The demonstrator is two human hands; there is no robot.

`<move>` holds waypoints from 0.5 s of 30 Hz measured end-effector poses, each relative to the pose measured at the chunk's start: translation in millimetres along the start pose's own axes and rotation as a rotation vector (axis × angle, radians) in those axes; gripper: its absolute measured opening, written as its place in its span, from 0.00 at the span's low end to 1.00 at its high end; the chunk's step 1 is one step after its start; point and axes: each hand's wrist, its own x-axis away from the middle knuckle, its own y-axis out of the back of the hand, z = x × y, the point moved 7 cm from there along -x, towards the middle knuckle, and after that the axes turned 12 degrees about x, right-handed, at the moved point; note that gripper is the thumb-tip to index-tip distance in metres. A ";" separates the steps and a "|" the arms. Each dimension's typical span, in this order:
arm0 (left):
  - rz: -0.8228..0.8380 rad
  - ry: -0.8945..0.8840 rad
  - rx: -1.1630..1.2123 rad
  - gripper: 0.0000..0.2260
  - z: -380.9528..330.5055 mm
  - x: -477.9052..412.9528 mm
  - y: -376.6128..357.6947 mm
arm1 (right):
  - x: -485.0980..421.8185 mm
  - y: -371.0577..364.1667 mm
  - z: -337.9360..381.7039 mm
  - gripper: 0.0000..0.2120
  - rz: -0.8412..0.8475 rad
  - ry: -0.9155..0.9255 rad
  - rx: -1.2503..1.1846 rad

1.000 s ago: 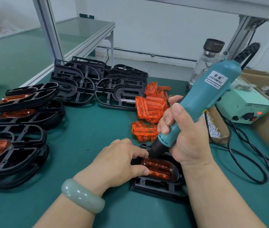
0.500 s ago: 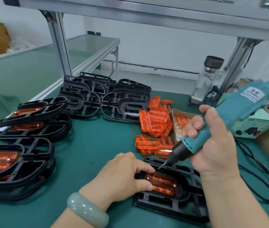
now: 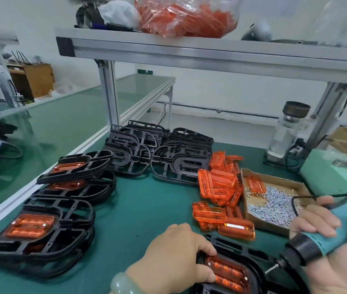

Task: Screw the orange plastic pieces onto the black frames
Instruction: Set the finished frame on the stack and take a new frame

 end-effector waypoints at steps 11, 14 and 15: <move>0.101 -0.334 -0.188 0.32 -74.1 1.2 -23.1 | 7.0 -1.0 6.3 0.15 0.030 0.083 -0.194; 0.174 -0.407 -0.310 0.33 -87.4 -12.0 -42.3 | 11.5 -1.6 7.6 0.14 0.027 0.069 -0.215; 0.180 -0.430 -0.333 0.31 -92.6 -14.2 -48.1 | 12.4 -2.4 6.8 0.15 0.014 0.061 -0.208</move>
